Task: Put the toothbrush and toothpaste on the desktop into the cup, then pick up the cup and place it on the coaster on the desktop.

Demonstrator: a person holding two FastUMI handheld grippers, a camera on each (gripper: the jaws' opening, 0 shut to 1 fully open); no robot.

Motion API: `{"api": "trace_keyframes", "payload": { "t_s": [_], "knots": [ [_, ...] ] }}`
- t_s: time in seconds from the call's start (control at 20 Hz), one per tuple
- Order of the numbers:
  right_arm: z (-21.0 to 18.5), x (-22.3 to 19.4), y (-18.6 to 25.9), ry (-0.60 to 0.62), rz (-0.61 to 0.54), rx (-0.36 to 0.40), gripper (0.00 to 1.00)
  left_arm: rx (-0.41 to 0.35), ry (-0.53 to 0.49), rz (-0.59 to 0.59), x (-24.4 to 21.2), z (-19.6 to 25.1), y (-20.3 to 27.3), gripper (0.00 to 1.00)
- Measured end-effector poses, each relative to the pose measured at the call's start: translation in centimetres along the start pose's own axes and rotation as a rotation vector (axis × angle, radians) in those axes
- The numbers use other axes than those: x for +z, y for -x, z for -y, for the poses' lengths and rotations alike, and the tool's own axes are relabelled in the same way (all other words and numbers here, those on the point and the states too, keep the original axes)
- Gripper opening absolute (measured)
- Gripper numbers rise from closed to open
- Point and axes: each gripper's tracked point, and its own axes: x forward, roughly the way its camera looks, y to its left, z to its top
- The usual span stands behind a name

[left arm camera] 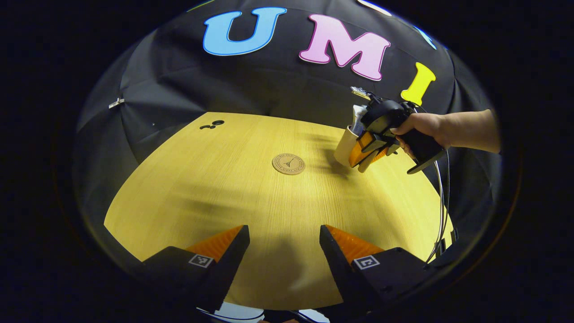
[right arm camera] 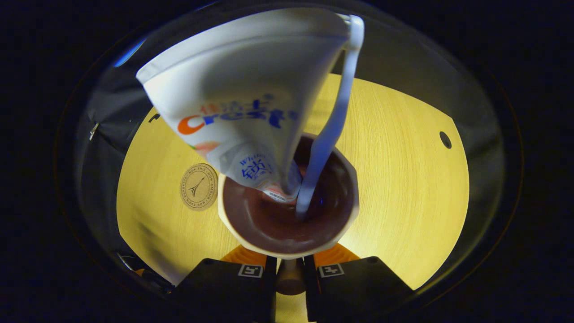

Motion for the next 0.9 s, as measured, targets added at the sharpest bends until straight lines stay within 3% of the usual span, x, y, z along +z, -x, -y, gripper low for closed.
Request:
{"api": "trace_keyframes", "payload": {
  "t_s": [0.1, 0.15, 0.2, 0.25, 0.35, 0.4, 0.5, 0.55, 0.6, 0.65, 0.7, 0.9],
  "knots": [
    [-2.0, 0.7, 0.3, 0.003, 0.007, 0.025, 0.3, 0.001, 0.008, 0.006, -0.1, -0.5, 0.2, 0.97],
    [-2.9, 1.0, 0.3, 0.018, 0.012, 0.028, 0.24, 0.003, 0.013, 0.005, -0.1, -0.7, 0.2, 0.97],
    [-3.8, 1.3, 0.2, 0.041, 0.016, 0.03, 0.3, 0.007, 0.018, 0.005, -0.3, -1.1, 0.3, 0.97],
    [-5.0, 1.5, 0.1, 0.063, 0.017, 0.038, 0.24, 0.013, 0.024, 0.005, -0.4, -1.6, 0.4, 0.97],
    [-7.6, 1.8, -0.1, 0.097, 0.008, 0.057, 0.24, 0.026, 0.043, 0.005, -0.7, -2.5, 0.7, 0.97],
    [-8.8, 1.9, -0.4, 0.116, 0.005, 0.06, 0.3, 0.033, 0.057, 0.007, -0.9, -3.0, 0.9, 0.92],
    [-10.9, 2.1, -0.9, 0.155, 0.002, 0.066, 0.3, 0.058, 0.079, 0.001, -1.5, -4.5, 1.3, 0.97],
    [-11.8, 2.0, -1.2, 0.173, -0.003, 0.069, 0.24, 0.069, 0.091, -0.002, -1.8, -5.2, 1.5, 0.98],
    [-12.7, 1.9, -1.4, 0.189, -0.01, 0.071, 0.3, 0.078, 0.103, -0.004, -2.0, -5.9, 1.7, 0.98],
    [-13.2, 1.8, -1.7, 0.203, -0.019, 0.069, 0.24, 0.088, 0.116, -0.005, -2.2, -6.5, 1.9, 0.98],
    [-13.7, 1.7, -2.0, 0.219, -0.028, 0.064, 0.3, 0.097, 0.129, -0.005, -2.4, -7.2, 2.1, 0.98],
    [-14.4, 0.9, -2.6, 0.274, -0.054, 0.041, 0.3, 0.119, 0.174, -0.003, -3.0, -9.0, 2.6, 0.98]
  ]
}}
